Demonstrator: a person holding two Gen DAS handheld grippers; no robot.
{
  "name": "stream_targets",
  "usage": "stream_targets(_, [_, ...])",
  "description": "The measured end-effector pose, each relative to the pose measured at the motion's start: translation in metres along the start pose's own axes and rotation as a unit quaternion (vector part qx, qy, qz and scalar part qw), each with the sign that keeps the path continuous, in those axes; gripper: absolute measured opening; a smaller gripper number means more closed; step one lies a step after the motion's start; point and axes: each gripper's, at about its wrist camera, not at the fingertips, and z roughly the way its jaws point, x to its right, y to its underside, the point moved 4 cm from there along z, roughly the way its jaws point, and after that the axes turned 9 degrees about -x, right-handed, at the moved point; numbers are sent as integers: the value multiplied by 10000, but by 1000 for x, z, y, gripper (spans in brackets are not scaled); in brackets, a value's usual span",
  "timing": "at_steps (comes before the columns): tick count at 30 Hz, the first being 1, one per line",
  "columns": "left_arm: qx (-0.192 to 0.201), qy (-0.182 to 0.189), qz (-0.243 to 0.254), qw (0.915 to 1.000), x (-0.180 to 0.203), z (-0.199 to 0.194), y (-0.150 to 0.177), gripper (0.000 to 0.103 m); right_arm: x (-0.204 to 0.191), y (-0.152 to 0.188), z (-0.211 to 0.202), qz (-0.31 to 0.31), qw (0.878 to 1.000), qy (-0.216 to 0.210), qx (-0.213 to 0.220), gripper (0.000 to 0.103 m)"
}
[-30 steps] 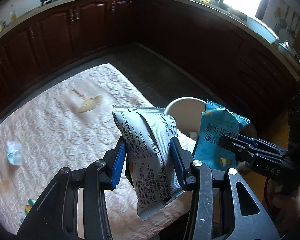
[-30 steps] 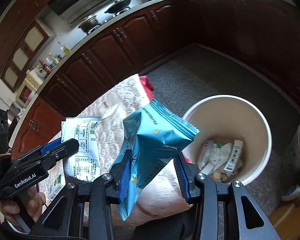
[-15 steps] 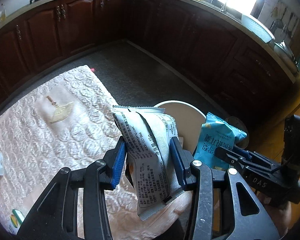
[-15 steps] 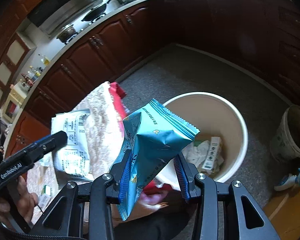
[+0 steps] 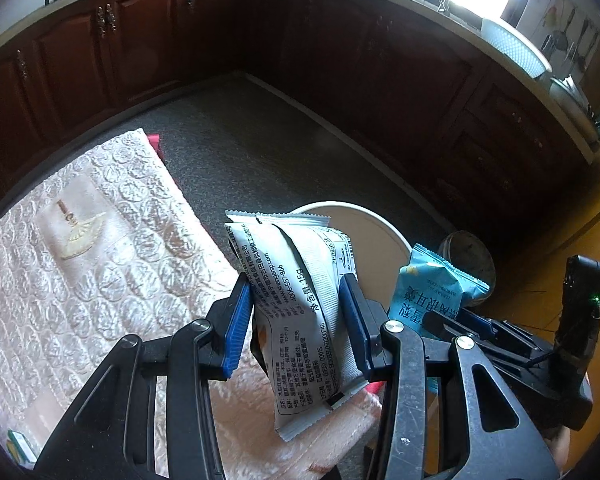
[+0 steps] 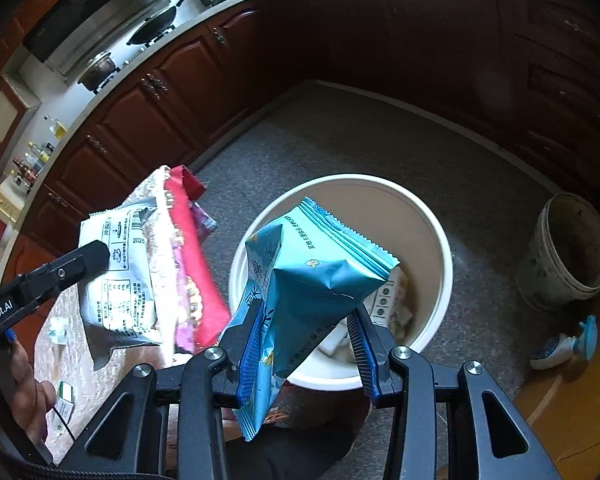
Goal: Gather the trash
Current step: 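Carry the white packet and blue snack bag over the white bucket with both tools, then open both tools to drop the packet and snack bag into the bucket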
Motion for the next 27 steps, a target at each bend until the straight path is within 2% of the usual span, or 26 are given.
stream_targets(21, [-75,56,27,10000,11,25,-6,44,21,-2,19,174,9994,254,-148,41])
stream_targets(24, [-79,93,50,9999,10,27,-4,46,23,-3,20,198,9992,298,-156,43])
stream_targets(27, [-107,118,53,9999,11,29,-3,49,26,-3,20,254,9991,285,-166,50])
